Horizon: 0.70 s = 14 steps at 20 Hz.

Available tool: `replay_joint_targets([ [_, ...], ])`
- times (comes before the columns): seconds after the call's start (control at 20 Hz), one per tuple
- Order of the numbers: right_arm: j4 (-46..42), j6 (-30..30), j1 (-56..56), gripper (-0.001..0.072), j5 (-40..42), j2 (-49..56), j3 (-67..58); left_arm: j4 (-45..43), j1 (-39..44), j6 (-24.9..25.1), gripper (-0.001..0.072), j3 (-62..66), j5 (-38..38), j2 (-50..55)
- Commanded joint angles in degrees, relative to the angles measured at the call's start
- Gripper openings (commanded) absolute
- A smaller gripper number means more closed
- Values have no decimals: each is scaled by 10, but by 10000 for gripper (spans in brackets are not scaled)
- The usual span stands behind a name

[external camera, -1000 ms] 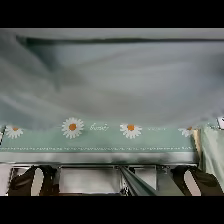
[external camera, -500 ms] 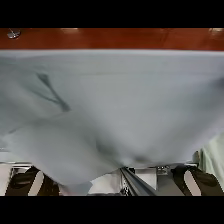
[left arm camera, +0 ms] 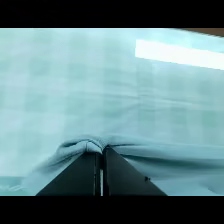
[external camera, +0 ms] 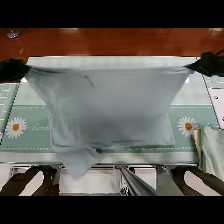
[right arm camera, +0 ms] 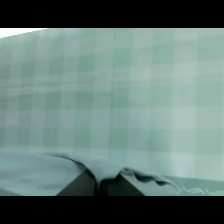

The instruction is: Fold the shirts.

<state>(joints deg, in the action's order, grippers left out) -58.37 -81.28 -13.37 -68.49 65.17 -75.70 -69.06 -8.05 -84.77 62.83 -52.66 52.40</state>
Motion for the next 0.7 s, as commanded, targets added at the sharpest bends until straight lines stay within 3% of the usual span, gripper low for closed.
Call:
replay_joint_targets([
  [0.0,74,12,0,25,89,157,-32,92,0,0,19,2,116,148],
  [0.15,109,-7,3,25,87,281,-125,149,7,-2,19,24,165,251],
  [0.35,101,-25,25,25,45,367,-189,188,18,-2,20,34,147,316],
  [0.5,97,-16,24,25,7,368,-189,187,5,19,20,39,81,302],
  [0.65,97,4,-1,26,-56,347,-189,185,-31,82,20,60,-54,273],
])
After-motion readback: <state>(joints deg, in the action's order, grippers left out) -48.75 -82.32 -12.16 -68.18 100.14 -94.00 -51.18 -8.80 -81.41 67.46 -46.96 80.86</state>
